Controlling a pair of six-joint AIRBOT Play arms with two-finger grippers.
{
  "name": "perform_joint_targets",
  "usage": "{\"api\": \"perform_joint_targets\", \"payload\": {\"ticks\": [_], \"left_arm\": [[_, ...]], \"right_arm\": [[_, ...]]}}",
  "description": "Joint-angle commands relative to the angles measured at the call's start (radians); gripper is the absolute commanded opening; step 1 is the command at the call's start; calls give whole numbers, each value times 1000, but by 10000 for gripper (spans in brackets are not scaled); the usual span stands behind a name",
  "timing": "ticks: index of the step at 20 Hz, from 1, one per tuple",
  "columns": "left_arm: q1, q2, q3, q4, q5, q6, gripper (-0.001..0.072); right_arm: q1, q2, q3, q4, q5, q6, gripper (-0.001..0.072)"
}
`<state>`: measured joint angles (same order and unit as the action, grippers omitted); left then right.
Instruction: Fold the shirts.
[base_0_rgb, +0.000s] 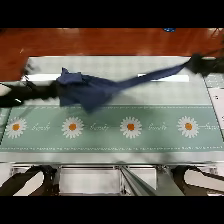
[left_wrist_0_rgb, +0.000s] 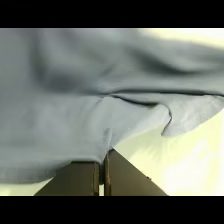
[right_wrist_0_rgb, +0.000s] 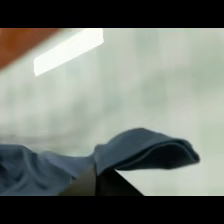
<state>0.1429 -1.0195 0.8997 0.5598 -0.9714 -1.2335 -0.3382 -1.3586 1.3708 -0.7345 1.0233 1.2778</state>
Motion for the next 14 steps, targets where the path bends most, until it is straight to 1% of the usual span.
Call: {"api": "perform_joint_targets", "payload": {"ticks": [1, 5, 8, 9, 11, 12, 14], "left_arm": [[128, 135, 314, -89, -20, 30, 19], [265, 226, 707, -68, -21, 44, 19], [357, 289, 913, 60, -31, 44, 19], [375, 310, 949, 99, -43, 43, 19], [372, 363, 974, 163, -47, 8, 19], [372, 388, 974, 180, -51, 10, 19], [345, 431, 974, 258, -77, 5, 19]], "right_arm": [[-14, 162, 221, -28, 39, 39, 25], [-14, 399, 372, -177, 43, 106, 26], [-14, 574, 406, -307, 44, 153, 26], [-14, 624, 406, -363, 61, 172, 26], [-14, 705, 406, -465, 130, 219, 26], [-14, 744, 406, -501, 165, 228, 26], [-14, 806, 406, -526, 208, 230, 26]]}}
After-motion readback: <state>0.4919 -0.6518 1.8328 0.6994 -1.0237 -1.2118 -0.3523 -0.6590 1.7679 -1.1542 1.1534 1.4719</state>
